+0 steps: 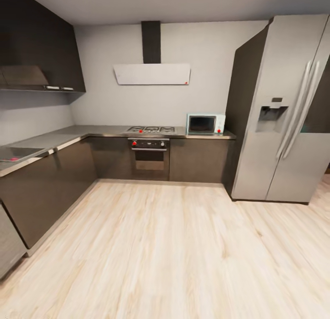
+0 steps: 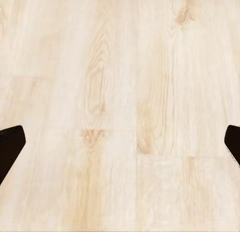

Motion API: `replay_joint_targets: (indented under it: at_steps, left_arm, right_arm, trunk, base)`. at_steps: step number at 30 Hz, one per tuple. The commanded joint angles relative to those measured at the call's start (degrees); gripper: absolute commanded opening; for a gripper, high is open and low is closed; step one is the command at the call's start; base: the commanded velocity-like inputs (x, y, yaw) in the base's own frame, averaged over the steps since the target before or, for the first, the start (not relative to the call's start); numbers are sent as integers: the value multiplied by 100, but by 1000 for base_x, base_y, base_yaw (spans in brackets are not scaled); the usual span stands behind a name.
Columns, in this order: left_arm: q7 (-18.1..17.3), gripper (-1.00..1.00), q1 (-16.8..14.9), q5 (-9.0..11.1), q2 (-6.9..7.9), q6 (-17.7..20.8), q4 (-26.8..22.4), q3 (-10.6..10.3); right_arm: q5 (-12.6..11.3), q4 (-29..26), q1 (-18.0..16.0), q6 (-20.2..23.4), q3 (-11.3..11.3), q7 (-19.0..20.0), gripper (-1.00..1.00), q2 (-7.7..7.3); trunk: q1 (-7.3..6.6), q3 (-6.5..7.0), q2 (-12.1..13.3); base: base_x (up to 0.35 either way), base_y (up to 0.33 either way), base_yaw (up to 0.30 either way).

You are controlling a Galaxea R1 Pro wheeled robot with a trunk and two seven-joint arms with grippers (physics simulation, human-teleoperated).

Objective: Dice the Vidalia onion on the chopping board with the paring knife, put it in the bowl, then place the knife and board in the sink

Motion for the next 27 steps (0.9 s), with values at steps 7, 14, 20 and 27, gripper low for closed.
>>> replay_joint_targets:
  at_steps: [7,14,20,27]
  left_arm:
    - [2,100,1,-1,-1,-9,-6,5]
    - [2,100,1,0,-1,-9,-6,5]
    - [2,100,1,1,-1,-9,-7,5]
    - [2,100,1,3,-1,-9,-10,5]
  right_arm:
    - [4,4,-4,-17,6,-18,100,1]
    - [4,4,-4,-17,8,-18,100,1]
    - [4,4,-3,-17,10,-18,100,1]
    - [4,4,-2,-17,9,-18,100,1]
  trunk:
    - [2,-5,-2]
    - [2,-5,-2]
    - [2,-5,-2]
    - [2,-5,-2]
  base:
    - [222,-222,277]
    - [222,-218,277]
    - [233,-210,277]
    - [240,-210,277]
